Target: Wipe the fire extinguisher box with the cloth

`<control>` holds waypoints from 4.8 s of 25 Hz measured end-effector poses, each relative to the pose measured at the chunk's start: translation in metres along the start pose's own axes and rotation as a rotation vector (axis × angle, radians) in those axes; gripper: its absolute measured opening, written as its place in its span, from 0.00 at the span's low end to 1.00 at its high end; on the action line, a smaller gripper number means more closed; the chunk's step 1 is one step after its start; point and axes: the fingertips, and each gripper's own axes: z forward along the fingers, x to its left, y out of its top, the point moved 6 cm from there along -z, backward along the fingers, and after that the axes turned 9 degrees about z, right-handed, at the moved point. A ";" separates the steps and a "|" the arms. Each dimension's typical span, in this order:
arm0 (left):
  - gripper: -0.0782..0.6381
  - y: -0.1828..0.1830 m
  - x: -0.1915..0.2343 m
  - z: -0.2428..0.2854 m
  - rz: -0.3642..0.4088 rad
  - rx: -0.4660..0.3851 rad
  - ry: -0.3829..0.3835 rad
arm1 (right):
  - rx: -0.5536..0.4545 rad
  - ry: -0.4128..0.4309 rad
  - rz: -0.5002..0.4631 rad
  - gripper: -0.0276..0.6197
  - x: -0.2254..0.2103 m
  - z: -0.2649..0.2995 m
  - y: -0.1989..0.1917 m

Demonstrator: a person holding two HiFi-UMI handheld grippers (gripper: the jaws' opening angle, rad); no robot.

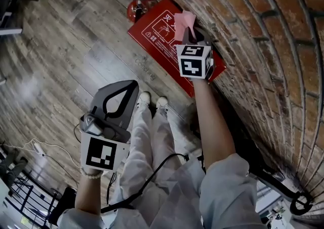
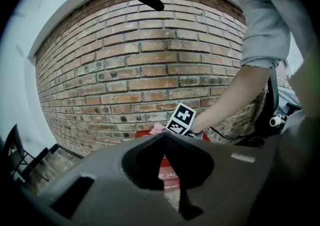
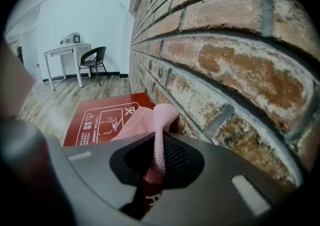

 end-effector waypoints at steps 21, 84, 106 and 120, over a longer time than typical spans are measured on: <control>0.11 0.015 -0.036 0.031 0.030 -0.013 -0.076 | 0.027 -0.053 0.081 0.08 -0.045 -0.049 -0.059; 0.11 -0.037 -0.031 0.020 -0.078 0.056 -0.016 | -0.140 0.231 0.146 0.09 0.024 -0.114 -0.017; 0.11 -0.081 0.001 -0.013 -0.115 0.126 0.066 | -0.085 0.447 0.053 0.09 0.163 -0.022 0.032; 0.11 -0.084 -0.004 -0.012 -0.150 0.132 0.057 | 0.045 0.306 -0.113 0.09 0.145 0.003 0.006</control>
